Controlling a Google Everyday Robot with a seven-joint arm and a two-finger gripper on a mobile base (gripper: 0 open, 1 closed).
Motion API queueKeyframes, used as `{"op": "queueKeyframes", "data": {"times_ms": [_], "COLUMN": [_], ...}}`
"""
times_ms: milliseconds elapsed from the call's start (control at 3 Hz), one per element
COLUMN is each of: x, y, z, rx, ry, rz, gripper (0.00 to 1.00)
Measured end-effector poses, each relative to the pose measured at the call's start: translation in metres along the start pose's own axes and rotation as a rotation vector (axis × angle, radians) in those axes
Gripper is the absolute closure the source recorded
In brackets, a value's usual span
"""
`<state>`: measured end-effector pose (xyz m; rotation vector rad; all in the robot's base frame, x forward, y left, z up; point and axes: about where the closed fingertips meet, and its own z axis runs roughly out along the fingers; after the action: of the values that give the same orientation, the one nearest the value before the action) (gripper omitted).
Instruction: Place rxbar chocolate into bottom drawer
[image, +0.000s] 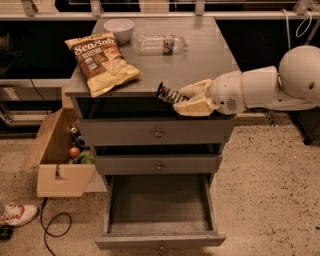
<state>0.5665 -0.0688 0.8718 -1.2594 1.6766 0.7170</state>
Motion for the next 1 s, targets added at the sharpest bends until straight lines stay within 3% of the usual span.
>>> {"op": "queueKeyframes", "data": {"times_ms": [667, 1000], "x": [0.011, 0.059], "y": [0.003, 0.009], "z": [0.008, 0.035], "rx": [-0.015, -0.047], "ry": [0.013, 0.061], "rz": [0.009, 0.025], "gripper": [1.00, 1.00]}}
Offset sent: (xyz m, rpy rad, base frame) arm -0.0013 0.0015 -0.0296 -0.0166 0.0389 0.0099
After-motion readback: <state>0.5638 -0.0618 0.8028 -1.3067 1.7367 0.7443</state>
